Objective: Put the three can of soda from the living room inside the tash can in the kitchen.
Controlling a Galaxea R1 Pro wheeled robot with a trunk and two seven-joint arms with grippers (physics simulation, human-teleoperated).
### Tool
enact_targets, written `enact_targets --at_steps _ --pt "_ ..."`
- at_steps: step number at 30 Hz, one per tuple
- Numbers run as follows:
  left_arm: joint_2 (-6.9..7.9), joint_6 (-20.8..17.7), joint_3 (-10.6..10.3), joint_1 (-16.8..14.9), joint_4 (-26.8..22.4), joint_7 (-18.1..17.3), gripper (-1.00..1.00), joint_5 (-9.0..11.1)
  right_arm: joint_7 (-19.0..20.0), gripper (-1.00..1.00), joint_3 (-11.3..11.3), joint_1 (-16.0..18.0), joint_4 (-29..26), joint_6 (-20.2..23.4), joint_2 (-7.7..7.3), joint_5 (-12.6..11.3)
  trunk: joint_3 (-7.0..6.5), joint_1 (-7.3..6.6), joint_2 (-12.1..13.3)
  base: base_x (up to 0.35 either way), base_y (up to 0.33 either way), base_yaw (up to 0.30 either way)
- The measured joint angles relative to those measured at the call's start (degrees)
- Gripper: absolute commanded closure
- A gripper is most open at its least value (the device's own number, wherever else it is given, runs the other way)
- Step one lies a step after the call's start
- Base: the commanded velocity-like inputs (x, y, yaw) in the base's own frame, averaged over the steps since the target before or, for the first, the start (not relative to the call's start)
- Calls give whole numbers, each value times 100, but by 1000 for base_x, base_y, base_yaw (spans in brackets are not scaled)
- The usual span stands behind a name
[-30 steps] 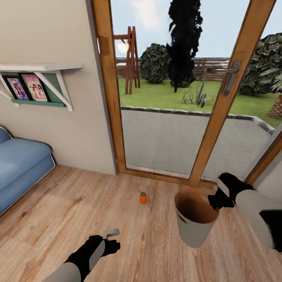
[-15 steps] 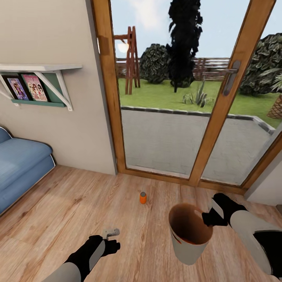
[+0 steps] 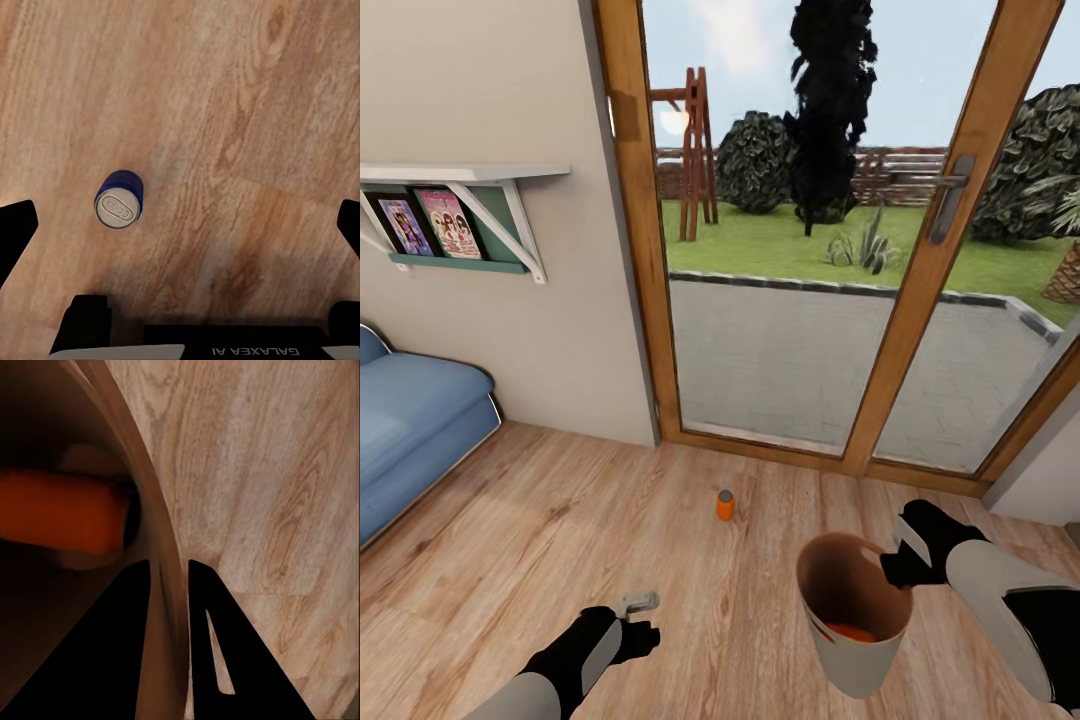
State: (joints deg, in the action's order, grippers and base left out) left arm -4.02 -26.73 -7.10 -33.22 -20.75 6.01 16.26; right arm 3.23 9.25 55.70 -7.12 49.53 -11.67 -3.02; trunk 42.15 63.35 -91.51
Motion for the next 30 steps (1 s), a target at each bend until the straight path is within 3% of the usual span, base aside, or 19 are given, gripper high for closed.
enact_targets --at_steps 14,24,25,26,27,28,30 --pt "0 -2 1 0 0 -2 -100 0 15 100 -39 19 -32 25 -6 358 0 0 0 0 0 0" --pt "73 -62 33 324 -160 -14 -100 30 60 100 -97 -331 -344 261 -206 371 0 0 0 0 0 0" --pt "74 -64 33 543 -160 -13 -100 30 43 100 -101 -987 -1419 582 -388 -25 -1 0 -1 0 0 0" --pt "74 -65 35 562 -162 -13 -100 29 63 100 -174 -1192 -1333 448 -432 -328 1 1 0 0 0 0" --pt "75 -68 37 566 -164 -13 -100 28 84 100 -175 -1175 -1298 892 -478 -530 0 1 0 0 0 0" --pt "76 -72 39 572 -166 -12 -100 27 153 100 -283 -1099 -1064 1007 -560 -647 0 0 0 0 0 0" --pt "76 -75 40 574 -166 -12 -100 27 224 100 -319 -1014 -1104 1046 -643 -439 0 0 0 0 0 0"
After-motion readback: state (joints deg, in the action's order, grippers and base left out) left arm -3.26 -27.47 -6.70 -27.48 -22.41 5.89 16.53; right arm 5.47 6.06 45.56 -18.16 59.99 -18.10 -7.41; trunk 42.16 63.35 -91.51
